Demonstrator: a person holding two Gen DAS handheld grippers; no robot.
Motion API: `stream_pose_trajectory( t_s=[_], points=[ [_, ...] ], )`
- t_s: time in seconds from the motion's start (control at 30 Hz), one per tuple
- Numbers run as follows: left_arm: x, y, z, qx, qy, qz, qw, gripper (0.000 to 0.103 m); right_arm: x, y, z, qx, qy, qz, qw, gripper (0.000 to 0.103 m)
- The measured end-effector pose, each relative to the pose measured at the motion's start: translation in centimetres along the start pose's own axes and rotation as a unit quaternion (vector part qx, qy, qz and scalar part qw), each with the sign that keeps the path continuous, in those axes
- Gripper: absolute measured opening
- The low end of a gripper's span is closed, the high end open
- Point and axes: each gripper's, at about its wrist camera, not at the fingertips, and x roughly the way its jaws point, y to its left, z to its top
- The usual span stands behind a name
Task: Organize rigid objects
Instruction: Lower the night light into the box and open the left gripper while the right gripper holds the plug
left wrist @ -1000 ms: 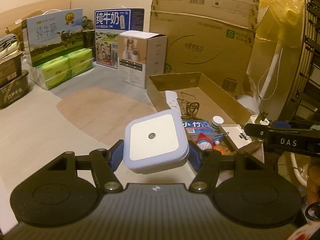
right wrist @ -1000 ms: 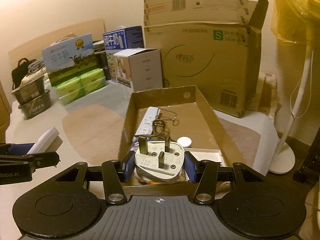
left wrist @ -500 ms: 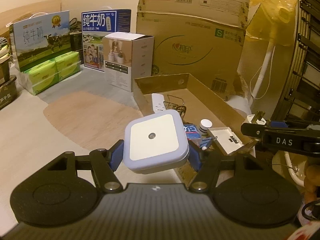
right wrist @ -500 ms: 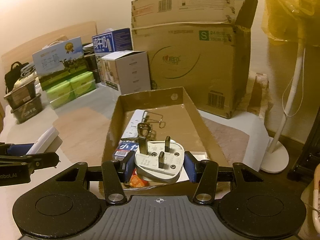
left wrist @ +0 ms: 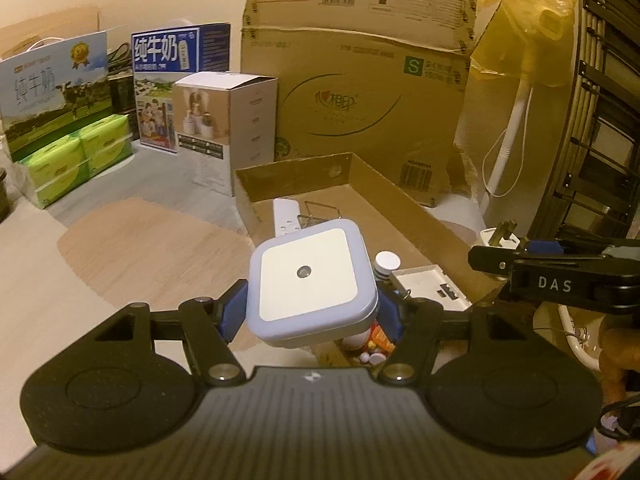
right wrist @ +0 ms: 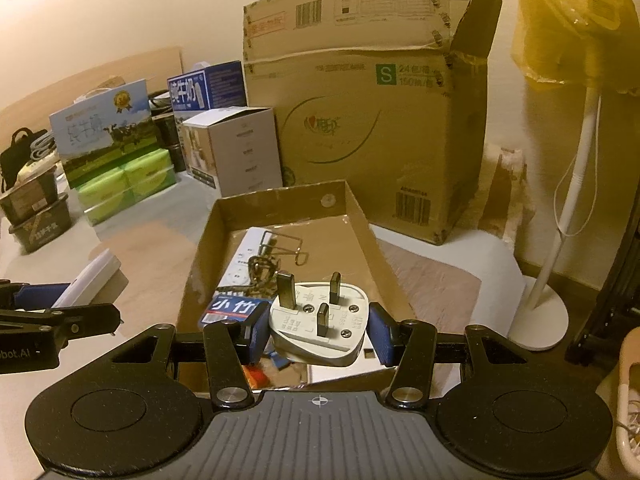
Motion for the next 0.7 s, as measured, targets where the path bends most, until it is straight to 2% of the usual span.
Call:
stream_pose_trajectory(
  t_s=[0.7],
  points=[
    [6.0, -1.5, 4.5, 0.011, -0.002, -0.013, 0.9999, 0.063, 5.3, -2.7, 2.8, -0.032, 0.019, 0.012, 0.999, 0.051]
  ],
)
